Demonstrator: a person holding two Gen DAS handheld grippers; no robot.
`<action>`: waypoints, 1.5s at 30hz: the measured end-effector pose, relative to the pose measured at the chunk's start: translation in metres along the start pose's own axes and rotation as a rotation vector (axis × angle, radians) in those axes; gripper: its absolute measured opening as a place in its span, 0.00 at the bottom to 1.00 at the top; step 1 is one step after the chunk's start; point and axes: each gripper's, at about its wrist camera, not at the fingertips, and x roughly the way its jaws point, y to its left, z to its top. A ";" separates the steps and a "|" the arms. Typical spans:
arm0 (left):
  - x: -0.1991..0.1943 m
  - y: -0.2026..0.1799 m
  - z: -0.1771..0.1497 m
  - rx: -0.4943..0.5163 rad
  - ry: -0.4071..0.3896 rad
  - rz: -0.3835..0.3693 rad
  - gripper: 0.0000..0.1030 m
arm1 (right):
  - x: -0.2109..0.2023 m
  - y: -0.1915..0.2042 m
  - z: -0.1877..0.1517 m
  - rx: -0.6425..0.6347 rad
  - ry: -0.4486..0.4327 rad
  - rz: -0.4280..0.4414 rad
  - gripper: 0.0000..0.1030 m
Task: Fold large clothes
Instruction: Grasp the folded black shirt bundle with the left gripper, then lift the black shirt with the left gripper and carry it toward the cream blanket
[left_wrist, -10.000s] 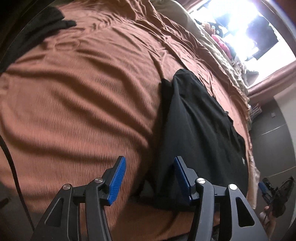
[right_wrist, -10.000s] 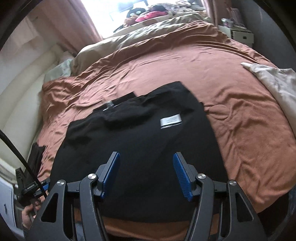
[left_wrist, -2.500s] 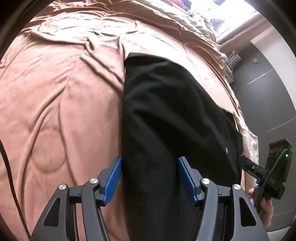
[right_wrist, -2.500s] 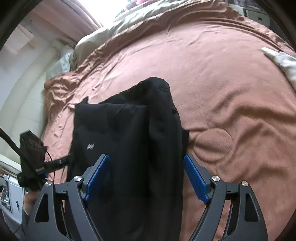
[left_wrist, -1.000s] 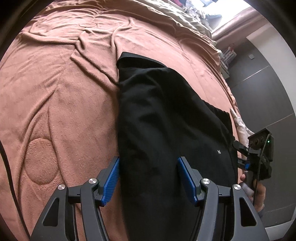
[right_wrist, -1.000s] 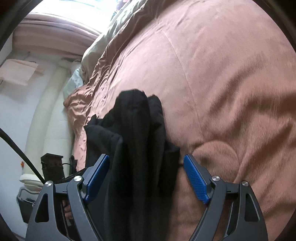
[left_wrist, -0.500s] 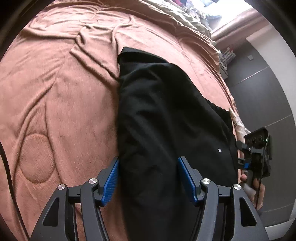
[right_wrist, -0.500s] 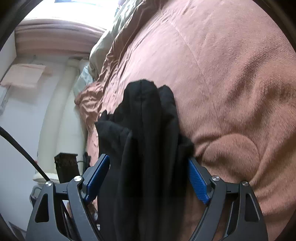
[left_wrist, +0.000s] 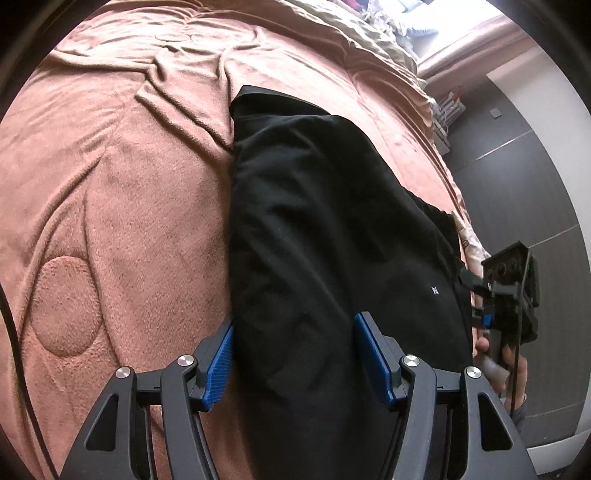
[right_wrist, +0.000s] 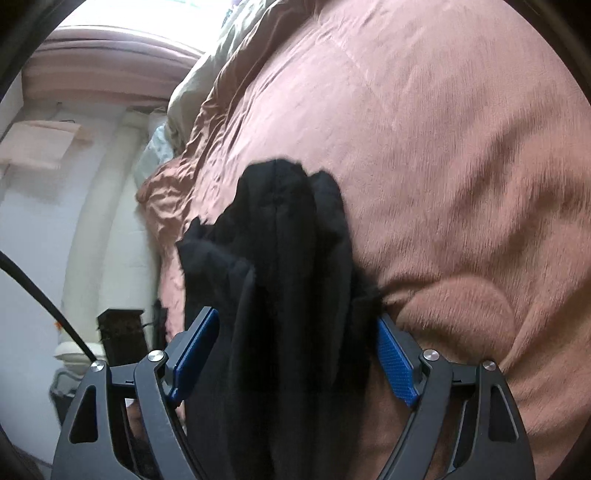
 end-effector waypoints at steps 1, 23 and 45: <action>0.000 0.000 -0.001 0.000 -0.003 0.000 0.61 | -0.002 -0.003 -0.003 -0.004 0.013 0.006 0.78; -0.091 -0.070 -0.026 0.090 -0.155 -0.015 0.25 | -0.045 0.082 -0.046 -0.188 -0.163 -0.007 0.10; -0.156 -0.279 -0.078 0.270 -0.274 -0.150 0.25 | -0.246 0.126 -0.145 -0.347 -0.461 -0.063 0.10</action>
